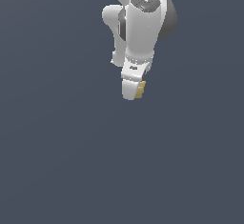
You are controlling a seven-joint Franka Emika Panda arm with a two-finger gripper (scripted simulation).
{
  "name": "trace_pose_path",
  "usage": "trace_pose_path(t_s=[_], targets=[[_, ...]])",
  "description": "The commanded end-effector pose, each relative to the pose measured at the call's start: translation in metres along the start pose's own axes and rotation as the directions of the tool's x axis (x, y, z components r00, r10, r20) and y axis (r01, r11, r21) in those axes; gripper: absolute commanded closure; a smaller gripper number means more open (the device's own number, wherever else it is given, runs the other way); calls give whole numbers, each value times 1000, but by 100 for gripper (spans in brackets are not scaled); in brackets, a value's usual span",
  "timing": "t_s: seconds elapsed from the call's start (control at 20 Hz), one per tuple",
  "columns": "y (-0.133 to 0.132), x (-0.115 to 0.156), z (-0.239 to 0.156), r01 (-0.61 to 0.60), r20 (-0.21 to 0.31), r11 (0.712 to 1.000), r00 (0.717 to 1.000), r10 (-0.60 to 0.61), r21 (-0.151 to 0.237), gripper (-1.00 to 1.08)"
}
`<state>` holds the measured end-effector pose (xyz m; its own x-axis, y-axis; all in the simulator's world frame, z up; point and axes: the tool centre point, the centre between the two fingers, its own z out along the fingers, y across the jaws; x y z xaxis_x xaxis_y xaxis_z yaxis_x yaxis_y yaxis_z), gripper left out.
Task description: Pick up the object and move it to a goal position.
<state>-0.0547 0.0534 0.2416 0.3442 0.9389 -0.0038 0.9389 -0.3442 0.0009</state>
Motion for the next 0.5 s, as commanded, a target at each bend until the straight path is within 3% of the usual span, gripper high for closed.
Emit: trace_pose_path(t_s=[0.0, 0.45], targets=[[-12, -7, -17, 0, -1, 1000, 1000, 0, 0, 108], [-50, -29, -76, 1, -5, 1000, 1000, -1, 1, 108]])
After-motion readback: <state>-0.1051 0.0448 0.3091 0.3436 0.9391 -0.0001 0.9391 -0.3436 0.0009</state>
